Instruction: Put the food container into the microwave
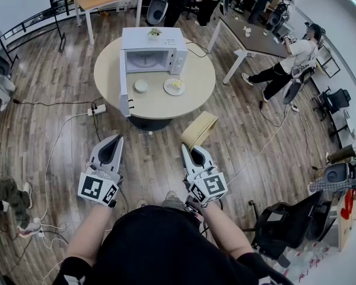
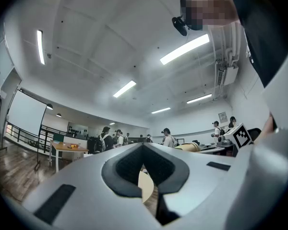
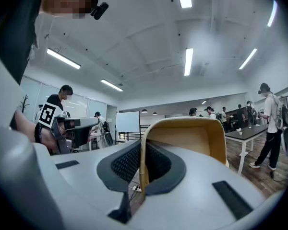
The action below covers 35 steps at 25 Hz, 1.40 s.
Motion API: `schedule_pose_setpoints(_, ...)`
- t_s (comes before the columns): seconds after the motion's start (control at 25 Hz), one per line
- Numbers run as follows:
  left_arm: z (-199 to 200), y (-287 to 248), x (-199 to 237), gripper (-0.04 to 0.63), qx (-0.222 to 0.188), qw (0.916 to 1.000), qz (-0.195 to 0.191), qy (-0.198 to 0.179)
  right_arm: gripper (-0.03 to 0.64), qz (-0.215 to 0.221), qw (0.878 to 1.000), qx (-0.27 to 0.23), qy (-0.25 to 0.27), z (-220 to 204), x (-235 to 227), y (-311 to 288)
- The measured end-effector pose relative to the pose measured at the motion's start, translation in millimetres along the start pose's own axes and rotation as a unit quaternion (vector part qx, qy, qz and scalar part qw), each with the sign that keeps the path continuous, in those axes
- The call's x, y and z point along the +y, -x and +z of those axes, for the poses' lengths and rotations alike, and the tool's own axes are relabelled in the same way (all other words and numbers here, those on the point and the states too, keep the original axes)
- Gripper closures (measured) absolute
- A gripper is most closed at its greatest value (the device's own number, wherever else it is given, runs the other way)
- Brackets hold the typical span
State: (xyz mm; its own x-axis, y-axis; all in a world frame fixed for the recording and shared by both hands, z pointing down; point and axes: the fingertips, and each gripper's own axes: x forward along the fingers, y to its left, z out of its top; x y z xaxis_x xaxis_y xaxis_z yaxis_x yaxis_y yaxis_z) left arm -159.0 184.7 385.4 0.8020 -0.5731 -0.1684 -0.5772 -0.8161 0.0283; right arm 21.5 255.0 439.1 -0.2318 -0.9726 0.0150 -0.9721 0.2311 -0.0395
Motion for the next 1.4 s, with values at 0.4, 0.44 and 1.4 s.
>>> schedule_pose_setpoints(0.4,4,1,4,0.577,-0.003,1.0,0.002,-0.005,0.592,-0.008,1.0,-0.001,-0.001,4,0,-3)
schedule_pose_setpoints(0.44,5,1,6,0.577,-0.005,1.0,0.003,-0.005,0.592,-0.011,1.0,-0.002,-0.004,5,-1,-3)
schedule_pose_setpoints(1.4,10,7,17,0.577,-0.015,0.9999,-0.007,0.001,0.592,-0.016,1.0,-0.005,0.007,7,16,-8)
